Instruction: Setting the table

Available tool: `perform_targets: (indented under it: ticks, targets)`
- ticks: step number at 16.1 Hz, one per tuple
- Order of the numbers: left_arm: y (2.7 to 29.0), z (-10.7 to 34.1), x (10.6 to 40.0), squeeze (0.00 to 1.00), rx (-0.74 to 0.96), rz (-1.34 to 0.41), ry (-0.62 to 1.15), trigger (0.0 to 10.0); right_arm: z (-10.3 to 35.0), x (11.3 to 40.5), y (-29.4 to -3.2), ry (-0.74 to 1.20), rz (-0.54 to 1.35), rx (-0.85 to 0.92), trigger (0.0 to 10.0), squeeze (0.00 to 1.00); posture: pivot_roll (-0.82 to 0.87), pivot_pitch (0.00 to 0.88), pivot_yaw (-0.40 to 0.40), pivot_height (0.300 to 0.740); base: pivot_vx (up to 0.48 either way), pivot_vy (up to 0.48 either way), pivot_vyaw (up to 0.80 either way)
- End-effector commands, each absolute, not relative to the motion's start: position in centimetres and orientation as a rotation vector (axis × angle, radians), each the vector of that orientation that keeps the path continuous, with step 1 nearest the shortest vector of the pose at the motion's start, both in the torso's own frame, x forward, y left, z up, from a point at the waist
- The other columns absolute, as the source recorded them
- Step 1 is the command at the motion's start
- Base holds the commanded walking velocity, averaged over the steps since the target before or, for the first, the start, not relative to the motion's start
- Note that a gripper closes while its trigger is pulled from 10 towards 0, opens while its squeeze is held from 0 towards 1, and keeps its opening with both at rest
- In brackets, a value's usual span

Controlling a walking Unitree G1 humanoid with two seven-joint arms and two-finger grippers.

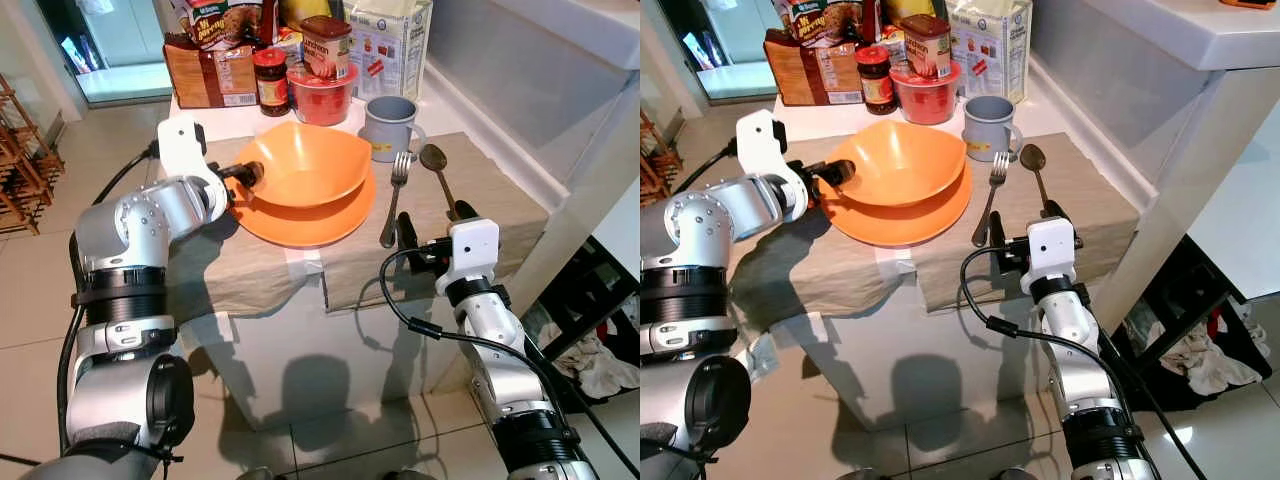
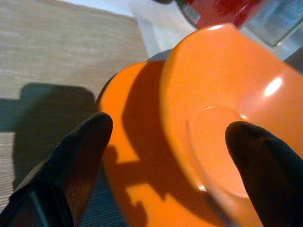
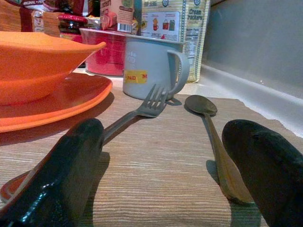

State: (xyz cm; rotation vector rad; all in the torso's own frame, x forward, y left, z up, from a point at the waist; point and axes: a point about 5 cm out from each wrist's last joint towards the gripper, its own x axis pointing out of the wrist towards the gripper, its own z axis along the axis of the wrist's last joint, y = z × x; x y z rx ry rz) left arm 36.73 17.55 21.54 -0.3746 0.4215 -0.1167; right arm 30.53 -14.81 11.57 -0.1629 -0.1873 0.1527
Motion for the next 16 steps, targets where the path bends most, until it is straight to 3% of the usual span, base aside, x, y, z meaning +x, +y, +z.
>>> perform_targets:
  ticks: [1,13,14,16]
  targets:
    - [17.2,22.7,36.8,0.00,-0.381,-0.135,0.394,10.0,11.6,30.5,-14.7,-0.179,0.165,-0.164,10.0,0.00,-0.05,0.000,0.057,0.740,0.000,0.000,0.00]
    - [15.5,21.2,36.3,0.00,-0.350,-0.198,0.467,10.0,11.5,30.4,-14.5,-0.172,0.172,-0.167,10.0,0.00,-0.05,0.000,0.058,0.740,0.000,0.000,0.00]
    - [15.3,21.1,36.4,0.00,-0.341,-0.202,0.466,0.5,11.5,30.4,-14.5,-0.173,0.173,-0.168,10.0,0.00,-0.05,0.000,0.057,0.740,0.000,0.000,0.00]
    - [15.3,21.1,36.5,0.00,-0.336,-0.202,0.462,0.0,11.5,30.4,-14.5,-0.173,0.174,-0.168,10.0,0.00,-0.05,0.000,0.058,0.740,0.000,0.000,0.00]
